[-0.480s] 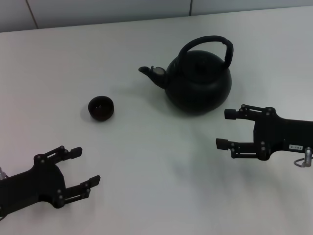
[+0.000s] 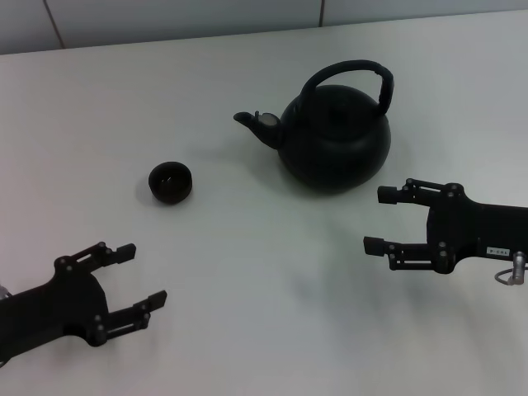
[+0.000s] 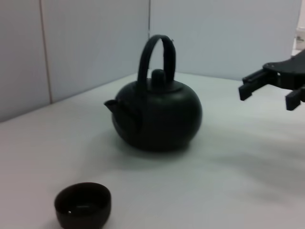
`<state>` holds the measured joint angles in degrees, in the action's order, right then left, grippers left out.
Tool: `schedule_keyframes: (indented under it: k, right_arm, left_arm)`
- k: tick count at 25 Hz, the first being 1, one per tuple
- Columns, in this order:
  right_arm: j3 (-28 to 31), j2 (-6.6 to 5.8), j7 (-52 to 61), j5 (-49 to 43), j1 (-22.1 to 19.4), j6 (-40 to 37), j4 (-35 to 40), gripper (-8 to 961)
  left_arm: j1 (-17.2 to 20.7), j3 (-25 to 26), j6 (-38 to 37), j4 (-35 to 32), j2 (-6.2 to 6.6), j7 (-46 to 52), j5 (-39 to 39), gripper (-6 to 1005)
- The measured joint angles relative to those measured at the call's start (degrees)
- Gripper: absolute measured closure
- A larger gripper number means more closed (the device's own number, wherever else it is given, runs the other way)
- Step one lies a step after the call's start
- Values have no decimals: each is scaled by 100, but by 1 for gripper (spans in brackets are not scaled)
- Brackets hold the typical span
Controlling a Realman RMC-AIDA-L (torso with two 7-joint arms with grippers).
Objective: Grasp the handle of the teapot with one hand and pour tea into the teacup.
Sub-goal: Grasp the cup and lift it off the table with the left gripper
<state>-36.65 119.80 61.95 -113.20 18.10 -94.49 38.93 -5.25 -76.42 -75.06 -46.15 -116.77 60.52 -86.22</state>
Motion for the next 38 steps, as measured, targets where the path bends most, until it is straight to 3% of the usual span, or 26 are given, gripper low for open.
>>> schedule_keyframes:
  k: [3,6,8,14,21,38]
  right_arm:
    - [0,0,0,0,0,2,0,138]
    - [0,0,0,0,-6,2,-1,138]
    - [0,0,0,0,-15,1,-1,138]
    - [0,0,1,7,-17,-14,0,137]
    - [0,0,7,9,0,-47,29,136]
    - [0,-1,31,9,34,-70,46,137]
  left_arm:
    - [41,291,-36,-16,-67,-87,9,195]
    - [96,969,-38,18,-198,-253,178,195]
    - [17,1133,-55,214,-185,-298,437,195]
    - [-427,1095,250,663,-181,-463,489,194]
    - [-1268,1085,494,1489,-172,-919,463,194]
    - [-2213,1078,1349,2588,-213,-1668,516,195]
